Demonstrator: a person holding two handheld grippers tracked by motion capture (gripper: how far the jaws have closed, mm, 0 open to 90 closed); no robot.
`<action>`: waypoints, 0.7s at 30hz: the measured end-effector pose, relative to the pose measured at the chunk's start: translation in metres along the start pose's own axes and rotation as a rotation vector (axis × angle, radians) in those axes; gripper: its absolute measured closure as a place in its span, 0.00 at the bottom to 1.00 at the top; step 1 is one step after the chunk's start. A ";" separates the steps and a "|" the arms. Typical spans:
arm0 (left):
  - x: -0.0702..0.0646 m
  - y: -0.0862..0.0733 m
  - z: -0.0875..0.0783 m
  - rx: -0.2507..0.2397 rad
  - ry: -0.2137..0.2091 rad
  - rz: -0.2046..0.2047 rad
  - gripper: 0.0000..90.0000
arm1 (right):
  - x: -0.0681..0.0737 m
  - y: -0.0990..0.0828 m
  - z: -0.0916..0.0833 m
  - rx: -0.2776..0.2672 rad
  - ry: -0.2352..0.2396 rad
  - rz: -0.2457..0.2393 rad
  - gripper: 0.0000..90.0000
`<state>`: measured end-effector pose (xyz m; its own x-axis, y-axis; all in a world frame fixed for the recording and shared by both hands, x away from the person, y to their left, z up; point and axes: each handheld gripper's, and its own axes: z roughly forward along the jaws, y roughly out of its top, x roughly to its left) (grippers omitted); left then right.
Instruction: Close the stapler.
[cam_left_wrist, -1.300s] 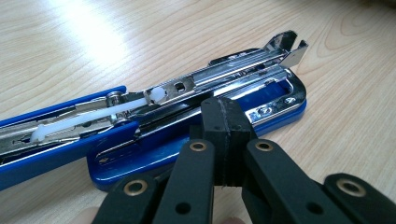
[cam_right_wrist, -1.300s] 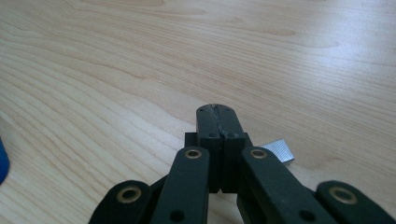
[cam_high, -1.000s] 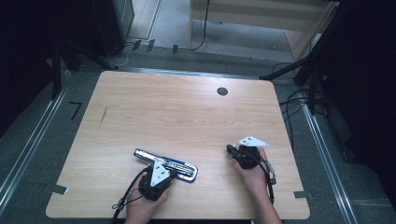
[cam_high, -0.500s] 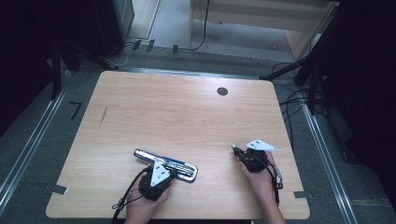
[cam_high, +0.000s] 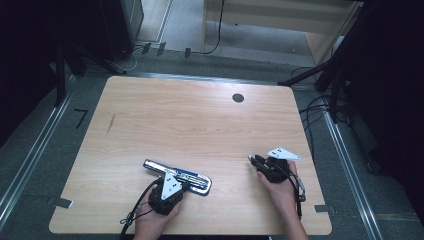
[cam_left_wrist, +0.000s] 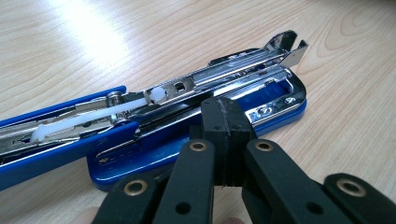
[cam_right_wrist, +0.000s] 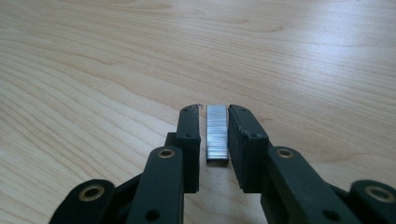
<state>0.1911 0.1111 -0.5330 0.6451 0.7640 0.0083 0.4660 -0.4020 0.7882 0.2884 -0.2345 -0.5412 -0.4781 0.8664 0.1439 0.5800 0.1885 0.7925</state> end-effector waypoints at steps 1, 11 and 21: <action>0.000 0.000 0.000 0.000 0.000 0.000 1.00 | 0.000 0.000 0.001 0.006 -0.005 0.003 0.84; 0.000 0.000 0.000 0.000 -0.001 0.000 1.00 | 0.001 -0.004 0.006 0.024 -0.027 -0.012 0.84; 0.000 0.000 0.000 0.000 -0.002 -0.001 1.00 | 0.002 -0.005 0.006 0.030 -0.037 -0.027 0.88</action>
<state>0.1912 0.1113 -0.5330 0.6457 0.7635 0.0062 0.4668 -0.4012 0.7881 0.2885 -0.2306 -0.5486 -0.4694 0.8772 0.1004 0.5868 0.2250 0.7778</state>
